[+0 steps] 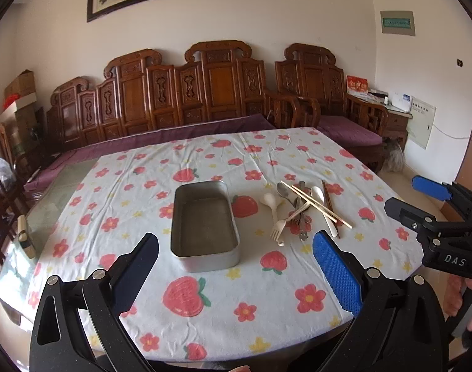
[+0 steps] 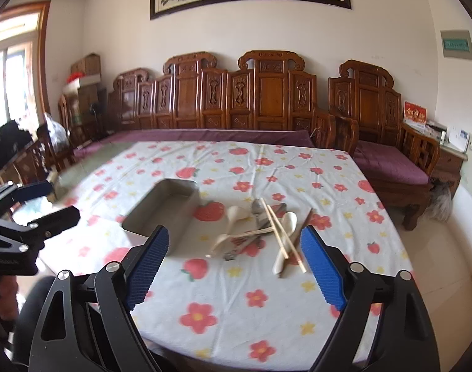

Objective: Organize utensils
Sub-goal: 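Reach the right tool into the utensil pile and grasp a bamboo chopstick, then grasp the white plastic fork with the left tool while the right tool holds the chopstick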

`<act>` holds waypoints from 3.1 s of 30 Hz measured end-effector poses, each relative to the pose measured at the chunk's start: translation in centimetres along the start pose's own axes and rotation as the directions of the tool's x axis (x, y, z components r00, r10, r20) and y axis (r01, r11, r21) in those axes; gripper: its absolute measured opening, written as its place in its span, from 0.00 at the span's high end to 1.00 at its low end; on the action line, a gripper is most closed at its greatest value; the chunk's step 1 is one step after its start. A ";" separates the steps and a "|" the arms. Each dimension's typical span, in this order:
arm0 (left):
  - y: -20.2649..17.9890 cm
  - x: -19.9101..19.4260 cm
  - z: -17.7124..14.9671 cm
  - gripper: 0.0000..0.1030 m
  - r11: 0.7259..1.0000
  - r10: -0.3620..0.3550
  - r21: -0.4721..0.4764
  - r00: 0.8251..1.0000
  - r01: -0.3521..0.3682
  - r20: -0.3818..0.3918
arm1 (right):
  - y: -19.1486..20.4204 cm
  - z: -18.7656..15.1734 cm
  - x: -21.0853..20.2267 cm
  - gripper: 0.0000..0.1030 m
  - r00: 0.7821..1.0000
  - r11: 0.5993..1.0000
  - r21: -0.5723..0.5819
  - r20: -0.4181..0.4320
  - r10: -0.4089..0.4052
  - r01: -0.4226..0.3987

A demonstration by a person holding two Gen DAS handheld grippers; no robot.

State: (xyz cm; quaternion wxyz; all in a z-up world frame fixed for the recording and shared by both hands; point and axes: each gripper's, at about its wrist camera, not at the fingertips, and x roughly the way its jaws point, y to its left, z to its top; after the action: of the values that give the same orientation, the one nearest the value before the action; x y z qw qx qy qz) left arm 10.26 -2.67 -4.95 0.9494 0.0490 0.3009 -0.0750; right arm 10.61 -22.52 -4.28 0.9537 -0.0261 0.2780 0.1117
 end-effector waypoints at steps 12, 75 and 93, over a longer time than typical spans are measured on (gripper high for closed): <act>-1.8 6.7 -0.3 0.06 0.996 -0.074 0.046 0.993 0.078 -0.091 | -5.6 -1.1 8.6 0.44 0.984 1.000 -0.008 -0.175 -0.003 0.002; -10.2 28.8 0.5 0.67 0.880 -0.026 0.386 0.840 0.276 -0.541 | -12.6 -3.0 19.4 0.94 0.915 0.986 0.102 -0.369 0.163 -0.135; -10.6 27.0 2.2 0.95 0.894 -0.104 0.320 0.839 0.314 -0.534 | -12.2 -2.8 19.3 0.94 0.916 0.986 0.098 -0.367 0.161 -0.134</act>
State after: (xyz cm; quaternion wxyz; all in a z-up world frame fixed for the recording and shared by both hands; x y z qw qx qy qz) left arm 31.44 -16.47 -19.32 0.7933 0.2233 0.5202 -0.2239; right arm 27.74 -30.92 -17.17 0.8724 0.0080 0.4594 0.1665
